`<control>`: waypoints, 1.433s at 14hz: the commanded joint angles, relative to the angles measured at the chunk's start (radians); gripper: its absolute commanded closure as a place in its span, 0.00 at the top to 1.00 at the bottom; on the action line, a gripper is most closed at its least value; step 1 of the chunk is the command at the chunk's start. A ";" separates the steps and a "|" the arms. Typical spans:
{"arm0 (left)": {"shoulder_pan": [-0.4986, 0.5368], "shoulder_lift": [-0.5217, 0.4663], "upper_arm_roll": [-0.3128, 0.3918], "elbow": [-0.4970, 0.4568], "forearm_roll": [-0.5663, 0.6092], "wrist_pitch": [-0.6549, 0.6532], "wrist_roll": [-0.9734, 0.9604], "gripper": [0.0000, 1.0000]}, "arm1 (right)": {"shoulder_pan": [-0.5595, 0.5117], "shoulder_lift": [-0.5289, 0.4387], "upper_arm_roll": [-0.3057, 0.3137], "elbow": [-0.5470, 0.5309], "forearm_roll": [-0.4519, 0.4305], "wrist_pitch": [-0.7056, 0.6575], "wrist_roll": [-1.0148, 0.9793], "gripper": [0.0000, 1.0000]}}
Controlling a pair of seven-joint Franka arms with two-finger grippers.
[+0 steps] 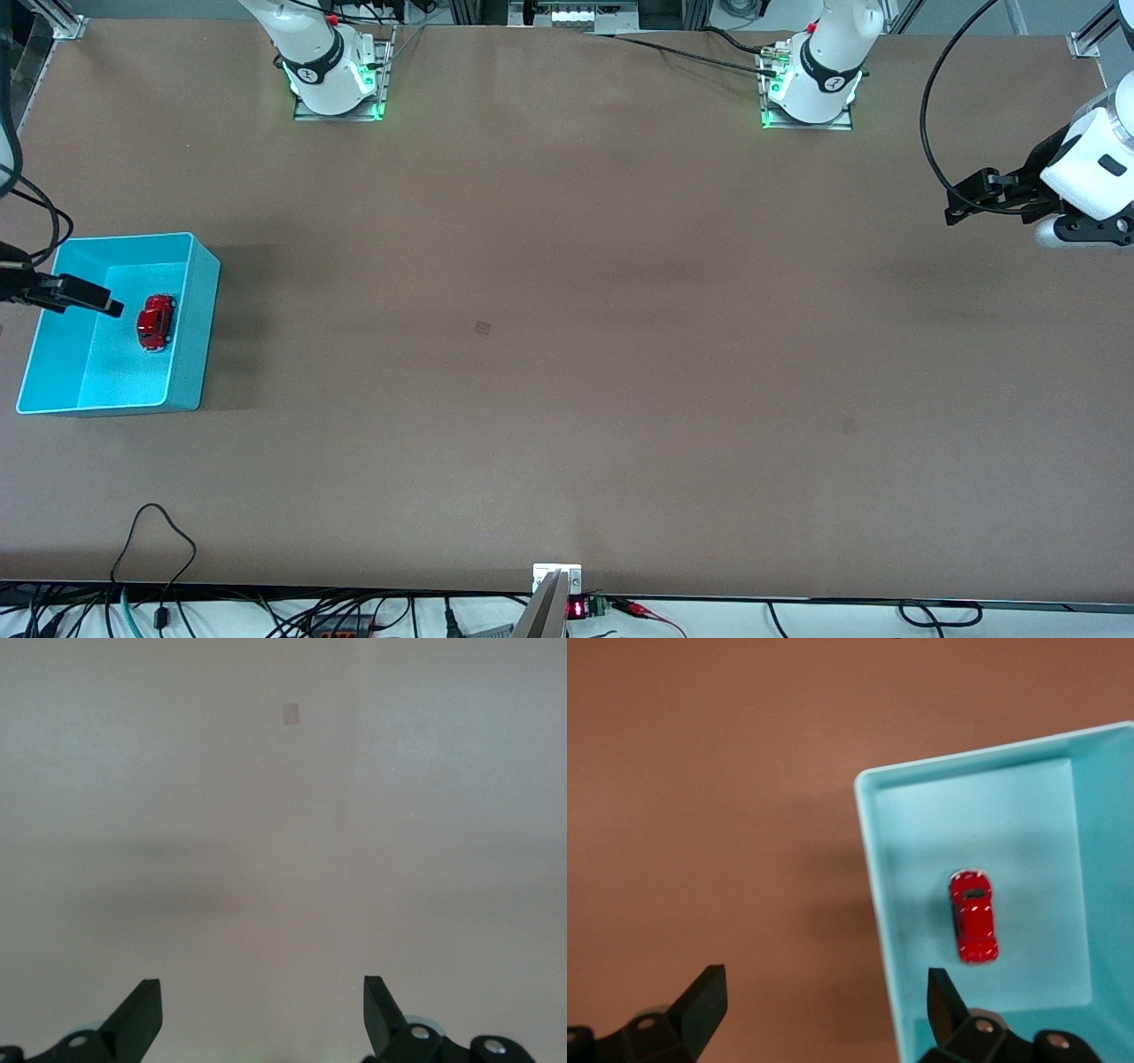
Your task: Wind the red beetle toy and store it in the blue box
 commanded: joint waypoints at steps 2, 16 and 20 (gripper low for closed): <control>0.007 0.005 -0.007 0.024 -0.001 -0.021 0.007 1.00 | 0.181 -0.103 -0.114 0.016 0.011 -0.129 0.078 1.00; 0.007 0.005 -0.007 0.024 -0.001 -0.021 0.007 1.00 | 0.356 -0.191 -0.188 0.006 -0.132 -0.207 0.130 1.00; 0.007 0.005 -0.009 0.024 -0.001 -0.021 0.007 1.00 | 0.355 -0.255 -0.190 -0.090 -0.123 -0.165 0.166 1.00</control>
